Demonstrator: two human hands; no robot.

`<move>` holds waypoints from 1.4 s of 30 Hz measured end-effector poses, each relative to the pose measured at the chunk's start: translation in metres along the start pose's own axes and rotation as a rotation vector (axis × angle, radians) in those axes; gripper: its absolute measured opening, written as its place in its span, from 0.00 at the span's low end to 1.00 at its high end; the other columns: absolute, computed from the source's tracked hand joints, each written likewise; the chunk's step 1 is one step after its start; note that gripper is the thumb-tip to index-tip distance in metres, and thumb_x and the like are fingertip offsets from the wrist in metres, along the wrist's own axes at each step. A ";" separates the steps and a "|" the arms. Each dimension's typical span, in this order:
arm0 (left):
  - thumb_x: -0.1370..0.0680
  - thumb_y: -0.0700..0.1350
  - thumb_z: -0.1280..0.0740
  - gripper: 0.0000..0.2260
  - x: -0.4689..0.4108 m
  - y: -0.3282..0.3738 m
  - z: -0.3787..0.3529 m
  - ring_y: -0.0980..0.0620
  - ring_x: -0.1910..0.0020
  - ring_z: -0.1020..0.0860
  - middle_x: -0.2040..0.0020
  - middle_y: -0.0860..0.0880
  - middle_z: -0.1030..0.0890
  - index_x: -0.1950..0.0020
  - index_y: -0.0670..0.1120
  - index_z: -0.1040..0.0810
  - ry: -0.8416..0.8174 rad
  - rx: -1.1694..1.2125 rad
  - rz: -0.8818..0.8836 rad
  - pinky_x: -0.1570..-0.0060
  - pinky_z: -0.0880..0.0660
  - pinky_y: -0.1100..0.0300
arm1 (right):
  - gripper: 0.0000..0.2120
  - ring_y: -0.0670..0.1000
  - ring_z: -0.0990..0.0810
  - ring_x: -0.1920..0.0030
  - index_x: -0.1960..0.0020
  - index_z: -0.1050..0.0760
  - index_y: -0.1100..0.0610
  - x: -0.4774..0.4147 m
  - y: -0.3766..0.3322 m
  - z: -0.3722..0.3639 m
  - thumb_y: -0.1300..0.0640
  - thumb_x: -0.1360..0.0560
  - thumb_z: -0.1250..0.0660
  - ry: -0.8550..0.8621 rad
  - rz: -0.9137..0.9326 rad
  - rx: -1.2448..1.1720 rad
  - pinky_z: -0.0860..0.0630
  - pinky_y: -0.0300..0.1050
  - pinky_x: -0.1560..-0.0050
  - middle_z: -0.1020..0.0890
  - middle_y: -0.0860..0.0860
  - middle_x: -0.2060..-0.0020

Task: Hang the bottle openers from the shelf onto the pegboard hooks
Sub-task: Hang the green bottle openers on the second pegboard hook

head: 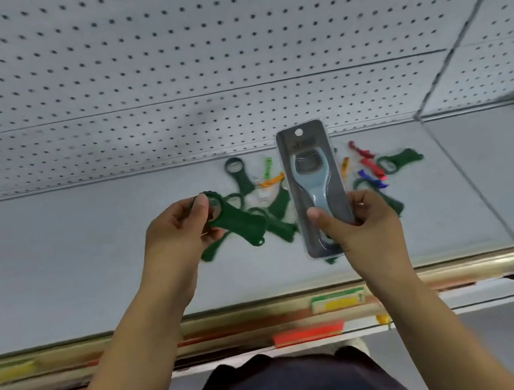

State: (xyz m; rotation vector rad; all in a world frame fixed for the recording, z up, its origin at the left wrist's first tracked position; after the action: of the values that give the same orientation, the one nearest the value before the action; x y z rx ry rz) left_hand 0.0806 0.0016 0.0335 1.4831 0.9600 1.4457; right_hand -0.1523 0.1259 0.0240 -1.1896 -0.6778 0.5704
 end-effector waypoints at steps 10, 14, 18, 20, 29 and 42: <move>0.17 0.47 0.36 0.09 0.002 0.027 0.174 0.50 0.54 0.17 0.54 0.47 0.14 0.51 0.46 0.17 0.113 -0.017 -0.100 0.53 0.18 0.58 | 0.15 0.50 0.18 0.63 0.54 0.22 0.59 0.089 -0.022 -0.165 0.48 0.29 0.23 -0.285 0.046 -0.063 0.23 0.44 0.62 0.15 0.56 0.61; 0.17 0.47 0.37 0.10 0.013 0.037 0.216 0.55 0.55 0.18 0.56 0.52 0.14 0.49 0.47 0.17 0.155 -0.013 -0.156 0.54 0.20 0.59 | 0.14 0.58 0.16 0.59 0.52 0.23 0.57 0.115 -0.035 -0.197 0.49 0.28 0.24 -0.368 0.077 -0.047 0.22 0.49 0.59 0.14 0.56 0.60; 0.17 0.48 0.36 0.09 0.031 0.040 0.252 0.55 0.55 0.18 0.58 0.54 0.14 0.51 0.49 0.17 0.241 0.062 -0.196 0.54 0.21 0.58 | 0.12 0.55 0.16 0.60 0.52 0.23 0.55 0.135 -0.057 -0.220 0.50 0.28 0.24 -0.466 0.143 -0.013 0.20 0.51 0.58 0.15 0.55 0.59; 0.17 0.48 0.36 0.09 0.044 0.041 0.271 0.55 0.55 0.18 0.57 0.53 0.14 0.52 0.49 0.17 0.317 0.101 -0.199 0.54 0.21 0.59 | 0.12 0.59 0.16 0.57 0.52 0.23 0.54 0.143 -0.068 -0.229 0.50 0.28 0.24 -0.506 0.177 0.006 0.19 0.57 0.55 0.15 0.55 0.59; 0.18 0.49 0.35 0.10 0.077 0.031 0.333 0.58 0.59 0.19 0.58 0.53 0.15 0.52 0.46 0.16 0.475 0.154 -0.213 0.55 0.22 0.61 | 0.12 0.62 0.17 0.58 0.53 0.24 0.53 0.189 -0.080 -0.261 0.50 0.28 0.24 -0.595 0.238 -0.028 0.19 0.66 0.56 0.15 0.55 0.60; 0.17 0.50 0.35 0.10 0.027 0.098 0.438 0.59 0.60 0.21 0.61 0.57 0.15 0.54 0.48 0.17 0.472 0.209 -0.415 0.56 0.25 0.59 | 0.10 0.55 0.16 0.56 0.50 0.24 0.54 0.226 -0.168 -0.372 0.54 0.27 0.25 -0.626 0.410 -0.085 0.19 0.51 0.56 0.13 0.49 0.58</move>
State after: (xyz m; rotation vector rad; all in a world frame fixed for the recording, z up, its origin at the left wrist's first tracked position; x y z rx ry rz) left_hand 0.5166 -0.0313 0.1391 1.0043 1.6416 1.4362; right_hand 0.2824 0.0042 0.1414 -1.2409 -0.9955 1.3006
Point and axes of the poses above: each hand's wrist, its own x-axis away from the middle knuckle, its own z-axis out of the back of the hand, y = z × x, the point moved 5 cm from there along -x, towards the middle knuckle
